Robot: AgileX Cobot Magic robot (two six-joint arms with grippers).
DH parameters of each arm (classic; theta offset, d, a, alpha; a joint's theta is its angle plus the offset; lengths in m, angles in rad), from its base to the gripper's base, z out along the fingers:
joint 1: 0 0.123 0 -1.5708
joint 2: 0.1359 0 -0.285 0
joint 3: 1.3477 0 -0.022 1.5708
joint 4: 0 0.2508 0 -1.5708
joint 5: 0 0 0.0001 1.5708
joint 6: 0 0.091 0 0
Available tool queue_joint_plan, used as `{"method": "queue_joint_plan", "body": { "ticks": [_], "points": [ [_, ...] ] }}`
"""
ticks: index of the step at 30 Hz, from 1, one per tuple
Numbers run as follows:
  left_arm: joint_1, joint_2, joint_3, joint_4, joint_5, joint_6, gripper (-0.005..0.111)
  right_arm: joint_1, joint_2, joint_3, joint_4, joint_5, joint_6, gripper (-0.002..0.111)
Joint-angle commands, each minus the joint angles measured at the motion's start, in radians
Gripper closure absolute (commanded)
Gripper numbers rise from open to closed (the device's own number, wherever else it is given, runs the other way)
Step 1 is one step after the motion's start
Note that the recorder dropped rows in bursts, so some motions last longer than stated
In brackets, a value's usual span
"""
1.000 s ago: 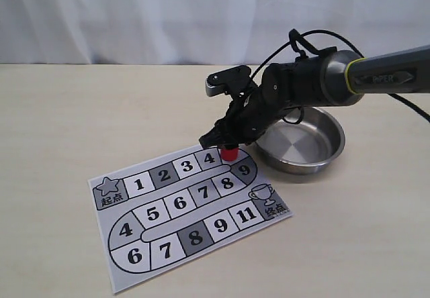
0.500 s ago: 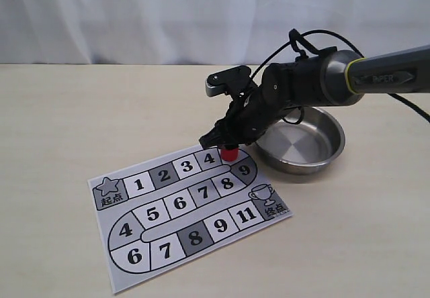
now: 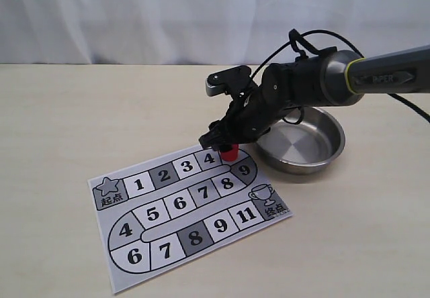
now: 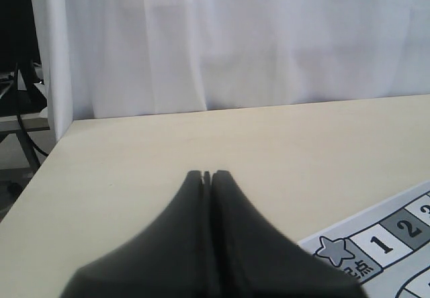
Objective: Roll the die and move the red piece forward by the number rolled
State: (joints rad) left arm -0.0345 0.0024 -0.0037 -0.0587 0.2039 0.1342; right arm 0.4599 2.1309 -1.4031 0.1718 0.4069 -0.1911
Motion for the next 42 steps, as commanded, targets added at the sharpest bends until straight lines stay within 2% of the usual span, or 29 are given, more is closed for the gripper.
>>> {"method": "queue_joint_plan", "body": {
  "ticks": [1, 18, 20, 22, 28, 30, 36, 42],
  "points": [
    [-0.003, -0.002, 0.004, -0.002, -0.007, -0.005, 0.107, -0.005, -0.003, -0.01, -0.007, -0.012, 0.004, 0.04],
    [-0.003, -0.002, 0.004, -0.002, -0.007, -0.005, 0.107, -0.005, -0.157, -0.016, -0.007, -0.038, 0.002, 0.041],
    [-0.003, -0.002, 0.004, -0.004, -0.007, -0.005, 0.107, -0.005, -0.175, -0.016, -0.005, -0.037, 0.004, 0.046],
    [-0.003, -0.002, 0.004, -0.004, -0.007, -0.005, 0.107, -0.005, -0.188, -0.016, -0.005, -0.023, 0.006, 0.056],
    [-0.003, -0.002, 0.004, -0.004, -0.007, -0.005, 0.107, -0.01, -0.214, -0.016, -0.03, 0.021, 0.006, 0.095],
    [-0.003, -0.002, 0.004, -0.004, -0.007, -0.005, 0.107, -0.016, -0.214, -0.016, -0.03, 0.041, 0.006, 0.104],
    [-0.003, -0.002, 0.004, -0.004, -0.007, -0.005, 0.107, -0.107, -0.214, -0.016, -0.027, 0.125, 0.066, 0.104],
    [-0.003, -0.002, 0.004, -0.004, -0.007, -0.005, 0.107, -0.303, -0.214, -0.016, -0.027, 0.354, 0.105, 0.104]
  ]
}}
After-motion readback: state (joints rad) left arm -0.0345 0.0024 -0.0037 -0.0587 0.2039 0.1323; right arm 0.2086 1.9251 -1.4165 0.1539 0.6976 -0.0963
